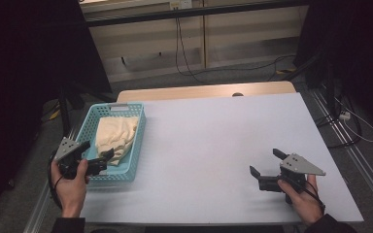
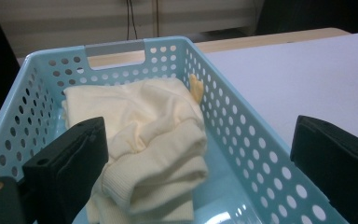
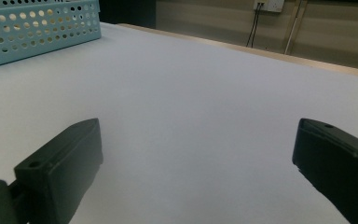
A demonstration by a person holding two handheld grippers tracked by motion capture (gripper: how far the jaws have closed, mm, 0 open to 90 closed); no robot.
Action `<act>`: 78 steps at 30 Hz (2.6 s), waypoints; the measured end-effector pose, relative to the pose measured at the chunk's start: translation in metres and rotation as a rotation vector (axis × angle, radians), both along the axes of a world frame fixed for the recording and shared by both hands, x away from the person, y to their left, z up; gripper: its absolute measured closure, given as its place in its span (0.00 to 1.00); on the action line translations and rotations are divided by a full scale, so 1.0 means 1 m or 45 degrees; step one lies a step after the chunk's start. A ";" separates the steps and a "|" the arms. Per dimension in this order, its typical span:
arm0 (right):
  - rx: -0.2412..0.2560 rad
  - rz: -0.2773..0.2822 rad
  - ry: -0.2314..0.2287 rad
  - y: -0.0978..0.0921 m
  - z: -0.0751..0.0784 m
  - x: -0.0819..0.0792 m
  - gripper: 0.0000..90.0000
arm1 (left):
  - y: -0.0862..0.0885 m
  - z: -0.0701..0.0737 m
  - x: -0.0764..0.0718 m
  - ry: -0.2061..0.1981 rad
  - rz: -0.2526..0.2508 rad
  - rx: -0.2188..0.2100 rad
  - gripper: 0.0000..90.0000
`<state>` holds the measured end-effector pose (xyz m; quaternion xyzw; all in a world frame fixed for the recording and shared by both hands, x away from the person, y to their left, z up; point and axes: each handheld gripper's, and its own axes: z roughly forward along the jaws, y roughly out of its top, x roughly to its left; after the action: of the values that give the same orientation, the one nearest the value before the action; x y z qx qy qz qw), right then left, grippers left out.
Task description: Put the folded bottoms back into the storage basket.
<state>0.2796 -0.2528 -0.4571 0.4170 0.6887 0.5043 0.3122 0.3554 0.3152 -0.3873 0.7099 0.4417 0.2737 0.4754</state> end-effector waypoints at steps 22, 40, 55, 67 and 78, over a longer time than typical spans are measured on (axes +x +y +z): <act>0.000 0.008 -0.004 0.001 0.001 0.000 0.01 | -0.041 0.001 -0.025 -0.065 -0.154 -0.043 0.03; 0.001 0.009 -0.010 0.002 0.001 0.000 0.01 | -0.089 0.003 -0.019 -0.084 -0.297 -0.007 0.03; -0.002 0.012 -0.009 0.002 0.001 0.000 0.01 | -0.123 -0.002 -0.005 -0.063 -0.356 -0.002 0.03; -0.001 0.009 -0.010 0.001 0.001 -0.001 0.01 | -0.150 -0.009 0.008 -0.015 -0.407 -0.037 0.03; 0.000 0.003 -0.009 0.000 0.001 -0.001 0.01 | -0.171 -0.019 0.014 -0.006 -0.452 0.015 0.03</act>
<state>0.2782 -0.2527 -0.4564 0.4143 0.6880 0.5064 0.3140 0.3696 0.1437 -0.4060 0.7789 0.3068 0.1897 0.5131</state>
